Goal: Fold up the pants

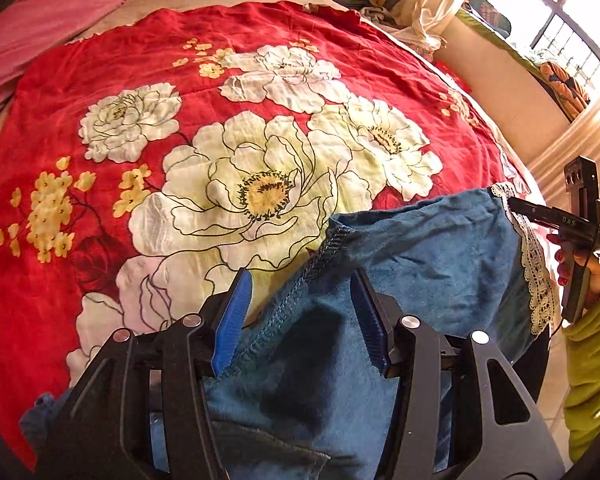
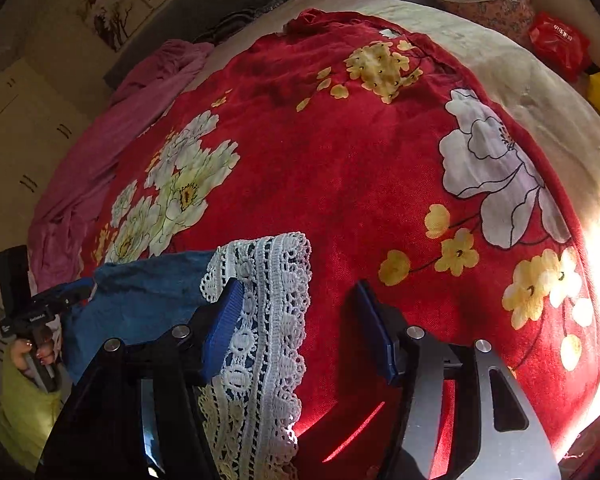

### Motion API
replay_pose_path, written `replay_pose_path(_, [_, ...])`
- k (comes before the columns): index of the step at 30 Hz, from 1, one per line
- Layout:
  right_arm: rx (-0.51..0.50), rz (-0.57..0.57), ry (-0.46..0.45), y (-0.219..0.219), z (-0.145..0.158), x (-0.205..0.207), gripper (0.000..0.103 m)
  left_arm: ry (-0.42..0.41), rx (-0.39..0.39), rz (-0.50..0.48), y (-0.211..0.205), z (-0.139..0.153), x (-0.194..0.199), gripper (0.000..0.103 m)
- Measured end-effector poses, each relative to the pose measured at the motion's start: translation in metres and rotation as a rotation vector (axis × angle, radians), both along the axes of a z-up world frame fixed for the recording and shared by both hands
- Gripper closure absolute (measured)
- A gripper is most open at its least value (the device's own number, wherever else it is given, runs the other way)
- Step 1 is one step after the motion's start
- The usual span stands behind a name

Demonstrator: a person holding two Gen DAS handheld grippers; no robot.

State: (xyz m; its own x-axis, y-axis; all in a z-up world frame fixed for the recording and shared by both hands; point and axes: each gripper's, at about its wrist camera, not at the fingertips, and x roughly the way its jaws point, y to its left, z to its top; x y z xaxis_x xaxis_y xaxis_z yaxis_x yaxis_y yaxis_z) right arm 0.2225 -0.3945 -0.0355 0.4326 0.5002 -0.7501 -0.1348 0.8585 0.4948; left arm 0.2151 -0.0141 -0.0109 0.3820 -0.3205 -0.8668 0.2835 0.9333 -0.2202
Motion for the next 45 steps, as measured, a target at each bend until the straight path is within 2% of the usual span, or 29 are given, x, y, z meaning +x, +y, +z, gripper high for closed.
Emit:
replay_pose_path(2, [0.007, 0.032, -0.004, 0.006, 0.001, 0.002, 0.064, 0.041, -0.011, -0.006, -0.002, -0.014, 0.009, 0.060])
replay_pose_path(4, [0.007, 0.050, -0.015, 0.010, 0.003, 0.001, 0.067, 0.064, -0.043, -0.002, -0.002, -0.024, 0.014, 0.060])
replay_pose_path(6, [0.010, 0.060, -0.031, 0.009, 0.005, -0.002, 0.070, 0.073, -0.106, 0.003, -0.001, -0.027, 0.015, 0.060])
replay_pose_path(8, [0.002, 0.069, -0.051, 0.009, 0.010, -0.008, 0.077, 0.083, -0.176, -0.013, -0.004, -0.023, 0.013, 0.067])
replay_pose_path(9, [-0.001, 0.090, -0.073, 0.012, 0.014, -0.012, 0.078, 0.082, -0.198, -0.039, -0.008, -0.020, 0.011, 0.073])
replay_pose_path(10, [-0.006, 0.116, -0.095, 0.016, 0.018, -0.015, 0.083, 0.074, -0.196, -0.063, -0.014, -0.018, 0.008, 0.074])
replay_pose_path(13, [-0.050, 0.138, -0.082, 0.024, 0.013, -0.015, 0.084, 0.079, -0.136, -0.067, -0.026, -0.022, 0.006, 0.075])
replay_pose_path(14, [-0.050, 0.133, -0.063, 0.024, 0.007, -0.011, 0.084, 0.086, -0.137, -0.057, -0.026, -0.024, 0.009, 0.075])
replay_pose_path(17, [0.015, 0.098, -0.029, 0.019, -0.006, -0.005, 0.084, 0.104, -0.175, -0.003, -0.017, -0.027, 0.016, 0.087])
replay_pose_path(19, [0.024, 0.116, -0.060, 0.020, 0.002, -0.010, 0.090, 0.111, -0.209, 0.028, -0.010, -0.025, 0.018, 0.093])
replay_pose_path(24, [0.014, 0.142, -0.207, 0.021, 0.049, -0.016, 0.092, 0.012, -0.157, 0.019, -0.017, 0.007, 0.014, 0.096])
replay_pose_path(29, [-0.087, 0.131, -0.306, 0.027, 0.085, 0.013, 0.092, -0.069, -0.125, 0.038, -0.023, 0.032, 0.034, 0.096])
replay_pose_path(31, [-0.138, 0.130, -0.318, 0.030, 0.086, 0.031, 0.092, -0.081, -0.100, 0.048, -0.029, 0.033, 0.045, 0.096])
replay_pose_path(33, [-0.224, 0.138, -0.290, 0.037, 0.076, 0.051, 0.092, -0.088, -0.068, 0.059, -0.035, 0.027, 0.055, 0.096])
replay_pose_path(36, [-0.312, 0.164, -0.203, 0.047, 0.041, 0.076, 0.091, -0.050, -0.019, 0.092, -0.039, 0.001, 0.070, 0.096])
replay_pose_path(39, [-0.367, 0.169, -0.139, 0.051, 0.010, 0.089, 0.084, -0.013, 0.017, 0.097, -0.040, -0.028, 0.075, 0.092])
replay_pose_path(42, [-0.339, 0.139, -0.143, 0.042, 0.012, 0.088, 0.072, -0.033, 0.005, 0.089, -0.037, -0.034, 0.070, 0.092])
replay_pose_path(43, [-0.353, 0.111, -0.150, 0.037, 0.017, 0.084, 0.054, -0.027, -0.022, 0.091, -0.034, -0.032, 0.068, 0.088])
replay_pose_path(44, [-0.363, 0.086, -0.165, 0.032, 0.025, 0.078, 0.044, -0.023, -0.053, 0.099, -0.029, -0.028, 0.066, 0.085])
replay_pose_path(45, [-0.345, 0.074, -0.190, 0.026, 0.036, 0.068, 0.044, -0.030, -0.078, 0.105, -0.024, -0.022, 0.061, 0.076])
